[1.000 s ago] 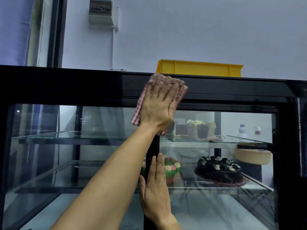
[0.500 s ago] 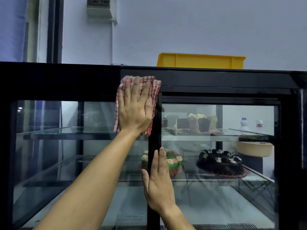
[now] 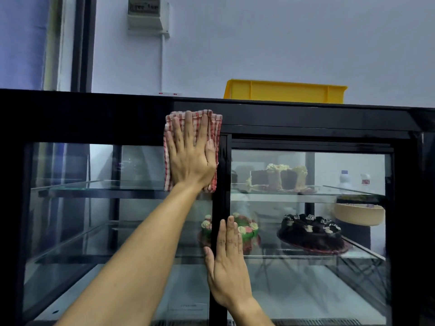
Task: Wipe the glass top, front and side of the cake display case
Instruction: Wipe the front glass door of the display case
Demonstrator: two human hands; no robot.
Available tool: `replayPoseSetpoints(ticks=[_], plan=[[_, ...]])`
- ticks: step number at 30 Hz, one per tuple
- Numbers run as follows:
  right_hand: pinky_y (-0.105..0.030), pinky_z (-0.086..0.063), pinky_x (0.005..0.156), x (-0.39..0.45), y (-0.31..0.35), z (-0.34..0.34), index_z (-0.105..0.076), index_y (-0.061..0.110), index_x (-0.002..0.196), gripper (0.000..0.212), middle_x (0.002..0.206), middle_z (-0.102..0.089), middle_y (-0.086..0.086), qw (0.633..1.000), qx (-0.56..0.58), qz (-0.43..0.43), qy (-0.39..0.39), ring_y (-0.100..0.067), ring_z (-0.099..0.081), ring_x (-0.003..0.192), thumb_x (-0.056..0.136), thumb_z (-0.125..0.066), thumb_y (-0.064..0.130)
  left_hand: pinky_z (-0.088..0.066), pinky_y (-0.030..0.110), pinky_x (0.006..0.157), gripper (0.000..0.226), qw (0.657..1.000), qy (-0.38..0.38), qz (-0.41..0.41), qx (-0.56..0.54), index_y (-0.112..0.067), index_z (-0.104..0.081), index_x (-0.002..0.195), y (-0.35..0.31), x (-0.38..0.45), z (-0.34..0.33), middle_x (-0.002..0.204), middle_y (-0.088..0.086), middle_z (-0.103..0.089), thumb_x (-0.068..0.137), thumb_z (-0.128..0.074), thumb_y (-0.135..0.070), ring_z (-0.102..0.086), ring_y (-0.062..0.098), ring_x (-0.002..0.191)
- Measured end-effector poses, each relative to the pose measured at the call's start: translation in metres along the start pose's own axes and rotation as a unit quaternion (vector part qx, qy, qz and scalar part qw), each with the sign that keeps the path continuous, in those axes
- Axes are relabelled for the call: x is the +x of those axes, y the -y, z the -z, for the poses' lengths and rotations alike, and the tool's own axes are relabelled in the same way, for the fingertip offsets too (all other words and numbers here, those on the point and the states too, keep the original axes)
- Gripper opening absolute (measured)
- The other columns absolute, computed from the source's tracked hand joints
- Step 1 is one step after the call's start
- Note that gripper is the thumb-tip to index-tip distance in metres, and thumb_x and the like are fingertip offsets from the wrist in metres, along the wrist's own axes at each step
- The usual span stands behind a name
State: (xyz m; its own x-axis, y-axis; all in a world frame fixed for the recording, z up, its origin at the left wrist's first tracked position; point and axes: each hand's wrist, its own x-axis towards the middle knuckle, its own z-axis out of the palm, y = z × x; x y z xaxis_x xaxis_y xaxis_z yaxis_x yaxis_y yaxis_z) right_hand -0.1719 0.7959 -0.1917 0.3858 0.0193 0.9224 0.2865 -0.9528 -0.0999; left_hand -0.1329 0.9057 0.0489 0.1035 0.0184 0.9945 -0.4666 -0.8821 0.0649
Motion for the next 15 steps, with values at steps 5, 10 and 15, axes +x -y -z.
replayPoseSetpoints(ticks=[5, 10, 15], plan=[[-0.044, -0.014, 0.123, 0.002, 0.005, -0.009, -0.008, 0.005, 0.165, 0.071, 0.173, -0.004, -0.016, 0.999, -0.017, -0.019, -0.019, -0.029, -0.006, 0.16, 0.108, -0.034, 0.037, 0.002, 0.056, 0.129, 0.065, 1.0, -0.001, -0.005, 0.023, -0.025, -0.008, 0.168, -0.028, 0.031, -0.004, 0.175, 0.011, 0.001, 0.107, -0.025, -0.041, 0.004, 0.039, 0.161], [-0.042, -0.013, 0.124, 0.0, -0.001, -0.004, -0.005, 0.008, 0.166, 0.072, 0.174, -0.002, -0.014, 1.0, -0.021, 0.005, -0.021, -0.026, -0.004, 0.16, 0.108, -0.036, 0.04, -0.001, 0.053, 0.129, 0.066, 0.998, 0.054, -0.018, -0.023, -0.036, -0.01, 0.167, -0.029, 0.033, 0.009, 0.176, 0.0, 0.0, 0.102, -0.02, -0.041, 0.003, 0.029, 0.162], [-0.043, -0.012, 0.124, 0.0, -0.001, -0.002, -0.005, 0.009, 0.166, 0.072, 0.174, 0.002, -0.013, 1.0, -0.016, 0.0, -0.014, -0.026, -0.002, 0.161, 0.109, -0.035, 0.041, -0.012, 0.048, 0.122, 0.069, 0.985, 0.112, -0.128, -0.014, -0.038, -0.011, 0.167, 0.012, 0.052, 0.028, 0.175, -0.008, 0.0, 0.101, -0.03, -0.041, 0.001, 0.025, 0.162]])
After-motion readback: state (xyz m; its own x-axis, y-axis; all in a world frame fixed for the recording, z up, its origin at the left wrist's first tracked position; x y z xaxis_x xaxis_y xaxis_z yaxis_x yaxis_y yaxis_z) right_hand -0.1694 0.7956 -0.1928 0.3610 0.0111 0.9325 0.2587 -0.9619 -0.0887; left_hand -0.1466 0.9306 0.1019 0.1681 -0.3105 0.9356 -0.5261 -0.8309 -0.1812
